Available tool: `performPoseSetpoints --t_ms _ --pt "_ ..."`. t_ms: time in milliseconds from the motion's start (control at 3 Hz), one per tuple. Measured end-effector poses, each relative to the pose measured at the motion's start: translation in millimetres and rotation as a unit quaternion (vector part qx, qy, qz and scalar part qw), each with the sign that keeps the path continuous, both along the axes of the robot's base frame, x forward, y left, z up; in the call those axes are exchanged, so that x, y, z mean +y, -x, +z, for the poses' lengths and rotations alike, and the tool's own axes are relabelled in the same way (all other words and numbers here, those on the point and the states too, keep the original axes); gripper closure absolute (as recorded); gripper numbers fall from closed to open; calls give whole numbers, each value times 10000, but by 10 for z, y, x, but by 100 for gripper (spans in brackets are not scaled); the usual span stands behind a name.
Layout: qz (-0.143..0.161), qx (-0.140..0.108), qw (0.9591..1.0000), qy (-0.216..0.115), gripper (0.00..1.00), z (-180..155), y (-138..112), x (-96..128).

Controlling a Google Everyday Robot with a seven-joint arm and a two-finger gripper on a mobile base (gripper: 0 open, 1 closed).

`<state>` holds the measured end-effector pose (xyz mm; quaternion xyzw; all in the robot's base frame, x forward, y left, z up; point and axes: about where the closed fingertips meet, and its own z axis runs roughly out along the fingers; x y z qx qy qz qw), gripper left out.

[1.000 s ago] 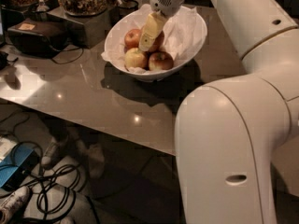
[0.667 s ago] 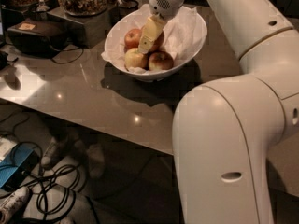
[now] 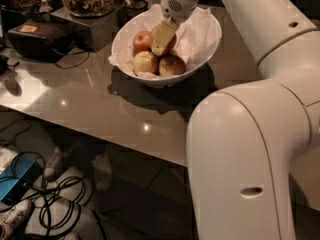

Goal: Pick apple from white bowl

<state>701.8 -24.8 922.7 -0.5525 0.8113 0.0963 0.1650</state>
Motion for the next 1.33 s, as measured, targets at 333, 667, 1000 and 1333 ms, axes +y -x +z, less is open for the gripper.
performPoseSetpoints --t_ms 333,667,1000,1333 --pt "0 -1 10000 0 89 0 0 0" --pt "3 -242 9997 14 100 175 41 15" --pt "205 -427 9988 -123 100 424 260 28" --pt "459 -565 9970 -258 100 638 530 86"
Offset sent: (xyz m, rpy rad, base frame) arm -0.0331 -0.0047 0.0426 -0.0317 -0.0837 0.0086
